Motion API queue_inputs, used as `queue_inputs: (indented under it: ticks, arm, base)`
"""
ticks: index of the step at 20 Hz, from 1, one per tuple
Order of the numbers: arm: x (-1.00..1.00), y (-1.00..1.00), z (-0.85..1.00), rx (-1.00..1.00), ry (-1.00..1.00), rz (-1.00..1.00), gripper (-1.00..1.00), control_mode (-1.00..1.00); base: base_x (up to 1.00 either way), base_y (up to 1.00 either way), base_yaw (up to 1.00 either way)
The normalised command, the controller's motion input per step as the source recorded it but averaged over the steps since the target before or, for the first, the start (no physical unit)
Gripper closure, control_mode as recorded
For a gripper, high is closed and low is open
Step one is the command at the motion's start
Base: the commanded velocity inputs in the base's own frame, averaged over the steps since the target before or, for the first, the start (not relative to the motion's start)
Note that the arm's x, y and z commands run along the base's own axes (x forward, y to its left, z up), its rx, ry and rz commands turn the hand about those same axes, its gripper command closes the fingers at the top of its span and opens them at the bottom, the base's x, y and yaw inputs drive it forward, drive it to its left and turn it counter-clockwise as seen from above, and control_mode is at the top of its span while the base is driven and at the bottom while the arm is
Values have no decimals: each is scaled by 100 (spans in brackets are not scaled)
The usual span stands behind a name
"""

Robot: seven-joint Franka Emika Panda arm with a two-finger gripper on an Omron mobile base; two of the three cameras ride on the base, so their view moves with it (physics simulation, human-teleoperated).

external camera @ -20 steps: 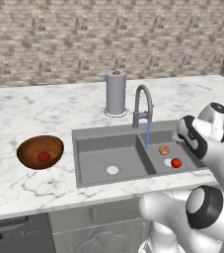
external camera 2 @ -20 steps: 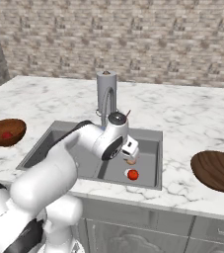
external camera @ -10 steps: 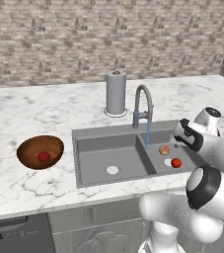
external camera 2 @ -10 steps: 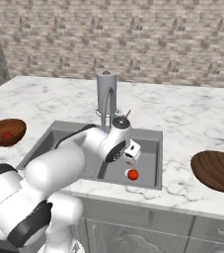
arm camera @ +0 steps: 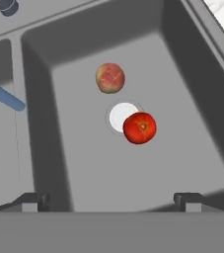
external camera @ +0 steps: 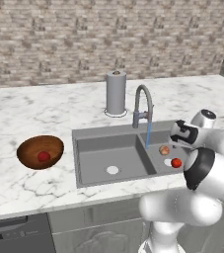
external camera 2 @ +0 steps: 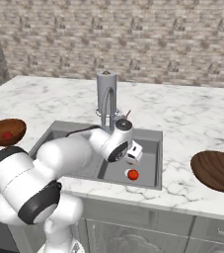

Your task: Pick the tomatos from the sink and place them in one bowl. Place the peach in the other bowl. Then turn off the sink faucet.

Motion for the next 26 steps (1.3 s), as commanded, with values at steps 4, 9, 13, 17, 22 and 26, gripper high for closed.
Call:
queue_inputs:
  ticks: [4,9,13,17,22,26]
  arm:
    - [14,-10,-21,0,0,0,-100,-100]
    - [12,-6,-29,-1,0,0,-100,-100]
    - [13,-8,-26,-1,0,0,-100,-100]
    - [17,-4,-20,0,0,0,-100,-100]
    - [23,-6,-16,0,0,0,-100,-100]
    - [19,-17,-19,0,0,0,-100,-100]
  base:
    - [0,0,0]
    - [0,0,0]
    - [0,0,0]
    - [0,0,0]
    - [0,0,0]
    - [0,0,0]
